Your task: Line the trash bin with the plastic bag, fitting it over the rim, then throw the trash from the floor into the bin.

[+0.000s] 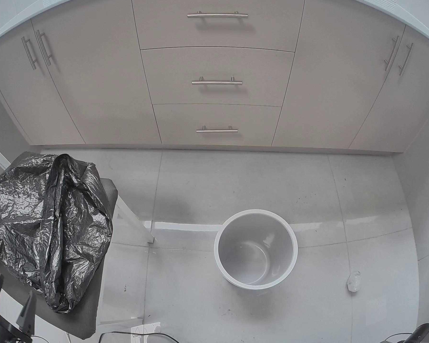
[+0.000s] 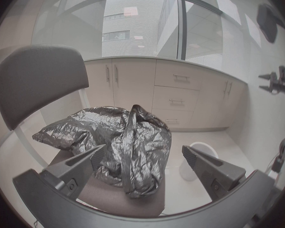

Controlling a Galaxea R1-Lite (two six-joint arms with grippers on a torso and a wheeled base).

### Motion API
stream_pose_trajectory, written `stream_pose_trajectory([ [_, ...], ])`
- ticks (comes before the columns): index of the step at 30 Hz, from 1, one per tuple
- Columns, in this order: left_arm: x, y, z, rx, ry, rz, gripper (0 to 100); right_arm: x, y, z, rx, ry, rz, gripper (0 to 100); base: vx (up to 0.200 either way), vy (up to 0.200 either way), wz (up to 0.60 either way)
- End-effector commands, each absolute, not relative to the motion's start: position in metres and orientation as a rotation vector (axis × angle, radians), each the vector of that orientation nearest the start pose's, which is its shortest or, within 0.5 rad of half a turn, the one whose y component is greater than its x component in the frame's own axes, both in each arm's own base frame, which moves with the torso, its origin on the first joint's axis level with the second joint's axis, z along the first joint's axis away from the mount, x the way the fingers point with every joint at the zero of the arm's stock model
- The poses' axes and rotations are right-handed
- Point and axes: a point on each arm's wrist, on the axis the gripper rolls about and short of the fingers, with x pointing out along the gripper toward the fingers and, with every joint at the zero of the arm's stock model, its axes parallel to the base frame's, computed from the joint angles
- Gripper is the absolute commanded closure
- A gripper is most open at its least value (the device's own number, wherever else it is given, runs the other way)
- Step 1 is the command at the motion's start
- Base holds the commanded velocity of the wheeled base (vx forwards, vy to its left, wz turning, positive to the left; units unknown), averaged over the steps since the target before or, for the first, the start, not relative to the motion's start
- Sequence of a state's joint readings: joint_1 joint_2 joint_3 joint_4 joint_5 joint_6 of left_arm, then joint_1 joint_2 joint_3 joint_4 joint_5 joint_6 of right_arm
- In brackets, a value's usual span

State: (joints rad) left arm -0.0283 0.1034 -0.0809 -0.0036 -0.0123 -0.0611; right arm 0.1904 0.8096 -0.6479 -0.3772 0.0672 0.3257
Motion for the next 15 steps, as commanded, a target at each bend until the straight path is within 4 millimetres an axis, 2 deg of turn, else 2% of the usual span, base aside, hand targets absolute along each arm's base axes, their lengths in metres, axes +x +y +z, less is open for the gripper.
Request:
stream_pose_trajectory([
  [1, 0.033, -0.003, 0.225, -0.234, 0.062, -0.103, 0, 0.147, 0.051, 0.274, 0.472, -0.024, 0.432, 0, 0.000, 0.000, 0.00],
  [4, 0.089, -0.008, 0.231, -0.208, 0.159, -0.099, 0, 0.147, 0.054, 0.263, 0.460, 0.009, 0.436, 0, 0.000, 0.000, 0.00],
  [5, 0.099, -0.009, 0.233, -0.211, 0.162, -0.098, 0, 0.148, 0.054, 0.262, 0.456, 0.011, 0.435, 0, 0.000, 0.000, 0.00],
  [6, 0.119, -0.009, 0.235, -0.213, 0.157, -0.089, 0, 0.149, 0.054, 0.262, 0.451, 0.015, 0.434, 0, 0.000, 0.000, 0.00],
  [7, 0.119, -0.009, 0.235, -0.213, 0.157, -0.089, 0, 0.149, 0.054, 0.262, 0.451, 0.015, 0.434, 0, 0.000, 0.000, 0.00],
  [9, 0.154, -0.009, 0.239, -0.211, 0.130, -0.071, 0, 0.151, 0.053, 0.260, 0.447, 0.020, 0.425, 0, 0.000, 0.000, 0.00],
  [12, 0.169, -0.010, 0.235, -0.201, 0.163, -0.068, 0, 0.147, 0.054, 0.260, 0.442, 0.015, 0.437, 0, 0.000, 0.000, 0.00],
  [15, 0.183, -0.010, 0.242, -0.163, 0.160, -0.067, 0, 0.141, 0.053, 0.262, 0.435, -0.002, 0.446, 0, 0.000, 0.000, 0.00],
])
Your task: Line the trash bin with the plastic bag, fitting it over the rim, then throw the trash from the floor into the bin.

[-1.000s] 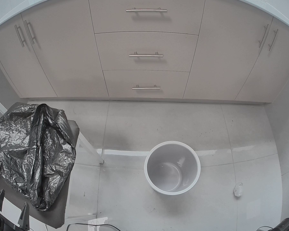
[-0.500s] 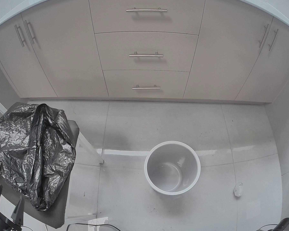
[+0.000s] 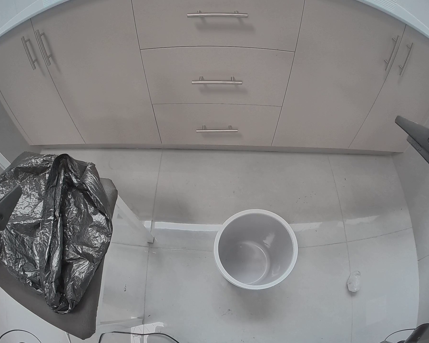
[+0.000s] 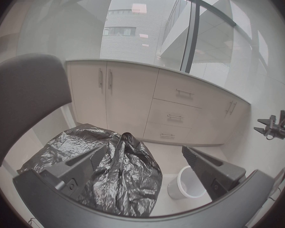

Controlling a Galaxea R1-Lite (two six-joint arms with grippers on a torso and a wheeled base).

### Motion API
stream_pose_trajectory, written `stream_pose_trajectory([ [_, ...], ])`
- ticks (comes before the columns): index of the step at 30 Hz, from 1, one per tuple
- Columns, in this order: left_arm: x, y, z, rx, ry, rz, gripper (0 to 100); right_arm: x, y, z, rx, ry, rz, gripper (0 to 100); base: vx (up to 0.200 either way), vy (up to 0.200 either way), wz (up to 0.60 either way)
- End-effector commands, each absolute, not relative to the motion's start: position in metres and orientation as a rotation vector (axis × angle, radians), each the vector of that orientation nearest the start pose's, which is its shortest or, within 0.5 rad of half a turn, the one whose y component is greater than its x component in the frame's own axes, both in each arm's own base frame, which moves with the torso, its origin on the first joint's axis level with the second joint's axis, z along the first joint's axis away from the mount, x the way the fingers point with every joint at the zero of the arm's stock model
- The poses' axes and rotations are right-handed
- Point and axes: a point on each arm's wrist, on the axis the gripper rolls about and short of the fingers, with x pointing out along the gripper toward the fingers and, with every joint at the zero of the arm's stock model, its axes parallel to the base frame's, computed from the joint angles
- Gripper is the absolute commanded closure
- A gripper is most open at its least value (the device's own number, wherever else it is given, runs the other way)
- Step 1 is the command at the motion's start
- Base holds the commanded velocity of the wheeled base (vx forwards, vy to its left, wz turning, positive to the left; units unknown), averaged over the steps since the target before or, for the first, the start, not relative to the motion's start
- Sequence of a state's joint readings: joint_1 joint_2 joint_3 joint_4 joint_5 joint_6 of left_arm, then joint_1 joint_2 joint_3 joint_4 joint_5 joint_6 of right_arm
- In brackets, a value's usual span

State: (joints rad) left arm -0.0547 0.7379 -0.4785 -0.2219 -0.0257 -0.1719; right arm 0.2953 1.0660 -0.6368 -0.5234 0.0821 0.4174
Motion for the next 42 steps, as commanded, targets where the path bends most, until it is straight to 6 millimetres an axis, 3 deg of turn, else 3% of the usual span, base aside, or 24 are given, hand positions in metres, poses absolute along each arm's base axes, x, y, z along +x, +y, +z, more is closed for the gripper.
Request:
stream_pose_trajectory([
  [1, 0.189, -0.008, 0.248, -0.137, 0.147, -0.056, 0, 0.139, 0.053, 0.263, 0.430, -0.007, 0.452, 0, 0.000, 0.000, 0.00],
  [7, 0.219, 0.004, 0.258, 0.025, 0.150, -0.016, 0, 0.138, 0.055, 0.259, 0.425, 0.009, 0.464, 0, 0.000, 0.000, 0.00],
  [12, 0.257, 0.022, 0.239, 0.231, 0.232, 0.016, 0, 0.148, 0.060, 0.250, 0.418, 0.058, 0.458, 0, 0.000, 0.000, 0.00],
  [20, 0.293, 0.030, 0.228, 0.336, 0.249, -0.097, 0, 0.155, 0.062, 0.245, 0.414, 0.087, 0.446, 0, 0.000, 0.000, 0.00],
  [29, 0.296, 0.032, 0.214, 0.451, 0.278, -0.189, 0, 0.158, 0.063, 0.242, 0.412, 0.105, 0.440, 0, 0.000, 0.000, 0.00],
  [37, 0.288, 0.056, 0.202, 0.618, 0.318, -0.171, 0, 0.160, 0.064, 0.241, 0.411, 0.113, 0.439, 0, 0.000, 0.000, 0.00],
  [42, 0.288, 0.058, 0.200, 0.623, 0.322, -0.183, 0, 0.160, 0.064, 0.241, 0.411, 0.113, 0.439, 0, 0.000, 0.000, 0.00],
])
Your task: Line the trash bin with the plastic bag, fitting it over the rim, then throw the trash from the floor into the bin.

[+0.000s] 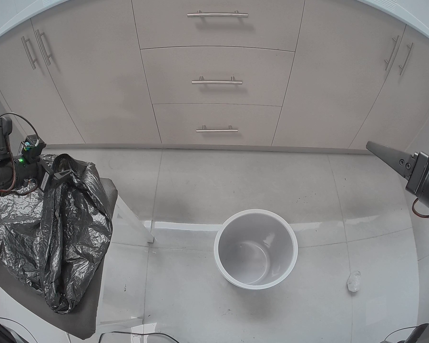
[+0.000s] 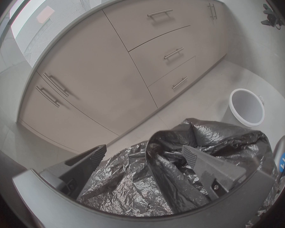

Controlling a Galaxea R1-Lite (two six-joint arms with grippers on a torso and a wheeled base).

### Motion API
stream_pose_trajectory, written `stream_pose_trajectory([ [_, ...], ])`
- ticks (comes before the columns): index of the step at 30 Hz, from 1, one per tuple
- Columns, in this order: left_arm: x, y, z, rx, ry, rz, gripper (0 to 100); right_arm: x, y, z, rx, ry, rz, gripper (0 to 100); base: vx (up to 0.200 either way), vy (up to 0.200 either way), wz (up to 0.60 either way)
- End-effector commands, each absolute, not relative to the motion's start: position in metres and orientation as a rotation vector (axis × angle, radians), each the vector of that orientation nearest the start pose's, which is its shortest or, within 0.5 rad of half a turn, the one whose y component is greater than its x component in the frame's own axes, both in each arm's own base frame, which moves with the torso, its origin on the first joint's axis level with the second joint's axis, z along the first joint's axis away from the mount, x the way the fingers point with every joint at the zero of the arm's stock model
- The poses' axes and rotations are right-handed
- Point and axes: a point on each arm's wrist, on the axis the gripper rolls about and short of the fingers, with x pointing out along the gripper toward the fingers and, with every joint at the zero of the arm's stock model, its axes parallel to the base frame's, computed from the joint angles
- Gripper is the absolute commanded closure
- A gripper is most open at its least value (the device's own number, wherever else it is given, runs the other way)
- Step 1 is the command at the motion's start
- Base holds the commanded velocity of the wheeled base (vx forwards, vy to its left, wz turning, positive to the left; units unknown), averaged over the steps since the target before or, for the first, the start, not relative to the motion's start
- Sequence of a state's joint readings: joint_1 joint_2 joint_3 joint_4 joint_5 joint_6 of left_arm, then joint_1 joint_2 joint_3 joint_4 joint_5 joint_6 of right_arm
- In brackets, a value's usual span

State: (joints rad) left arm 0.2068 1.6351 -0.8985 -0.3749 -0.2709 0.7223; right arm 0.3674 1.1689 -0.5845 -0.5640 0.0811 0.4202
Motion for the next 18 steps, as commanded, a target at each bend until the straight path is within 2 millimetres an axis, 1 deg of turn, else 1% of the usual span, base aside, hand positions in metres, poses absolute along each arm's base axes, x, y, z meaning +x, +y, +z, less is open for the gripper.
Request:
stream_pose_trajectory([
  [1, 0.288, 0.058, 0.200, 0.624, 0.321, -0.181, 0, 0.160, 0.064, 0.241, 0.411, 0.113, 0.439, 0, 0.000, 0.000, 0.00],
  [9, 0.297, 0.060, 0.189, 0.620, 0.349, -0.192, 0, 0.160, 0.064, 0.241, 0.410, 0.114, 0.439, 0, 0.000, 0.000, 0.00],
  [13, 0.305, 0.061, 0.179, 0.614, 0.378, -0.200, 0, 0.160, 0.064, 0.240, 0.410, 0.116, 0.438, 0, 0.000, 0.000, 0.00],
  [18, 0.310, 0.061, 0.177, 0.614, 0.374, -0.203, 0, 0.160, 0.064, 0.240, 0.410, 0.116, 0.440, 0, 0.000, 0.000, 0.00],
])
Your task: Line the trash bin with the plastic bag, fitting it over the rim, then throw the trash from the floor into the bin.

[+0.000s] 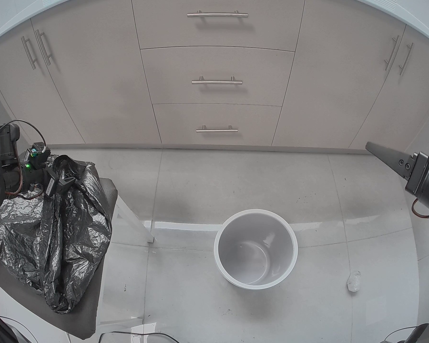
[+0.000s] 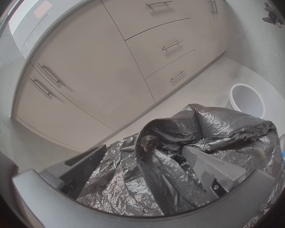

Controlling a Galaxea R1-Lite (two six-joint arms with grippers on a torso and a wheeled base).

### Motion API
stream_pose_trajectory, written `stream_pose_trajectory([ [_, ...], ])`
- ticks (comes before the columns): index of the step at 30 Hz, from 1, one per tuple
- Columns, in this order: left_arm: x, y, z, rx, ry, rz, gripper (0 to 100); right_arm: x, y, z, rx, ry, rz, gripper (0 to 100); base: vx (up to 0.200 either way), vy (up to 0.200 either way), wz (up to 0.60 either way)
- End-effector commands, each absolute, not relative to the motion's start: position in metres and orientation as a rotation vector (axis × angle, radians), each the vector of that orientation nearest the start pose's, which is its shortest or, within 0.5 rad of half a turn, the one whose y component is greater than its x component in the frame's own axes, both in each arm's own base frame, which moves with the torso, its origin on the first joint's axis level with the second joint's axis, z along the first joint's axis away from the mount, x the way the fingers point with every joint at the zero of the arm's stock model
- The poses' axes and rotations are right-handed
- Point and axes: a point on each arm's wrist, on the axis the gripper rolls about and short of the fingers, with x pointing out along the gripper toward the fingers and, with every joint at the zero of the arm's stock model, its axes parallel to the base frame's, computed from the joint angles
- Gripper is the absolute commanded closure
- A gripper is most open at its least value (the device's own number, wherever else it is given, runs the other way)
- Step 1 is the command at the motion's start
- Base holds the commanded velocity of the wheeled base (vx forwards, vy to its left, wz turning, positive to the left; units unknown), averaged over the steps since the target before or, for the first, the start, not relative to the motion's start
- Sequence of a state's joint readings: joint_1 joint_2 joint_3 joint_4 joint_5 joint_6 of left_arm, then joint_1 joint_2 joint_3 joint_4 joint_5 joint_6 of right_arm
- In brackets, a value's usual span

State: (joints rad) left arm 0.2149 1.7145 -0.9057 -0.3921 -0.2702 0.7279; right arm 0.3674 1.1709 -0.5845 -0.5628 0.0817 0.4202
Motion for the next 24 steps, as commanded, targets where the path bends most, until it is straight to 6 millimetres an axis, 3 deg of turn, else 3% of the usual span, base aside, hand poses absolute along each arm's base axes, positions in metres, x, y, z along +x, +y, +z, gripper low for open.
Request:
stream_pose_trajectory([
  [1, 0.310, 0.061, 0.177, 0.614, 0.374, -0.203, 0, 0.160, 0.064, 0.240, 0.410, 0.116, 0.440, 0, 0.000, 0.000, 0.00],
  [8, 0.314, 0.061, 0.175, 0.620, 0.354, -0.199, 0, 0.161, 0.064, 0.240, 0.410, 0.117, 0.439, 0, 0.000, 0.000, 0.00],
  [9, 0.314, 0.061, 0.175, 0.619, 0.354, -0.198, 100, 0.160, 0.064, 0.240, 0.410, 0.116, 0.440, 0, 0.000, 0.000, 0.00],
  [19, 0.311, 0.050, 0.181, 0.616, 0.323, -0.229, 100, 0.160, 0.064, 0.240, 0.410, 0.116, 0.441, 0, 0.000, 0.000, 0.00],
  [24, 0.290, 0.009, 0.208, 0.491, 0.220, -0.319, 100, 0.160, 0.064, 0.240, 0.410, 0.119, 0.441, 0, 0.000, 0.000, 0.00],
])
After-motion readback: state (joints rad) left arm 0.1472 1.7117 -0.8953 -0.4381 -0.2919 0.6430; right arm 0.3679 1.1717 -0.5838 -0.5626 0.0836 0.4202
